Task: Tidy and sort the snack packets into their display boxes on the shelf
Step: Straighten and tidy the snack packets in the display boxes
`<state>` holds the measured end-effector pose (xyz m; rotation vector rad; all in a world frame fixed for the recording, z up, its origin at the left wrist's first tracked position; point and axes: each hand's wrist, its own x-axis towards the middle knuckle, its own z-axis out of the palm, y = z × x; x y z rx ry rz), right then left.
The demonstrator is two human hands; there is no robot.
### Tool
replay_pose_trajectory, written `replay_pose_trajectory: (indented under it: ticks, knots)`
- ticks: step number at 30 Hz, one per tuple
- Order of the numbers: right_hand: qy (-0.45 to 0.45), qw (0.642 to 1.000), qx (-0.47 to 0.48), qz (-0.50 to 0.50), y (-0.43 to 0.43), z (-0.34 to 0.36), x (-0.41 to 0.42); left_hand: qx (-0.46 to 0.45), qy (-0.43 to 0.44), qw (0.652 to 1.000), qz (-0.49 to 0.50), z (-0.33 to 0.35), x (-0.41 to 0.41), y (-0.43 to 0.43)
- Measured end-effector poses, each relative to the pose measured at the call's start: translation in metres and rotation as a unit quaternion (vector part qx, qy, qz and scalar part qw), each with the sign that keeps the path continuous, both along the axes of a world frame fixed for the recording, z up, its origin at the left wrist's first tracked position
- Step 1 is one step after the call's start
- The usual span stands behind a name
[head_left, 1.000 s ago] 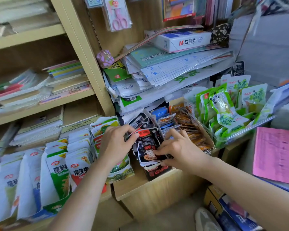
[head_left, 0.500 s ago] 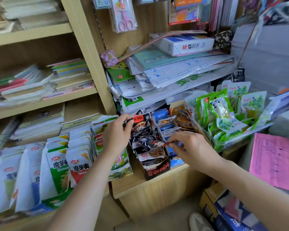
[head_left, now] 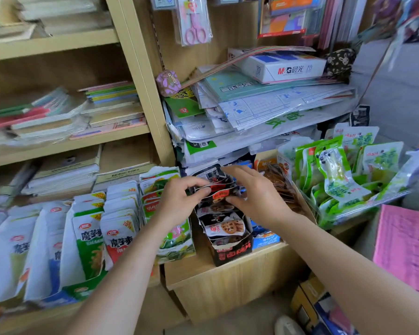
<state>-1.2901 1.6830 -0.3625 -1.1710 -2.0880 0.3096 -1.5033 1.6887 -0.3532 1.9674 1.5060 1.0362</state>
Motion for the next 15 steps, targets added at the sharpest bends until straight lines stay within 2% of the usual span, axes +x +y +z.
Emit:
replay_pose_trajectory:
  ticks: [3,8,11,13,15]
  knots:
    - [-0.029,0.999,-0.015,-0.021,0.009,0.000,-0.002,-0.010,-0.046,0.999,-0.011,0.003,-0.002,-0.005]
    - [0.019,1.000,0.005,-0.002,0.021,-0.001,-0.004,-0.037,-0.135,0.989,-0.045,0.011,-0.008,-0.012]
    - [0.064,0.997,-0.018,-0.037,0.026,-0.001,-0.002,-0.023,-0.190,0.980,-0.049,0.013,-0.009,-0.015]
    - [0.116,0.988,-0.071,-0.068,0.026,0.003,0.001,0.016,-0.185,0.983,0.004,0.010,-0.011,-0.015]
    - [0.180,0.976,-0.104,-0.071,0.025,0.008,0.005,0.064,-0.122,0.989,0.061,0.004,-0.012,-0.014]
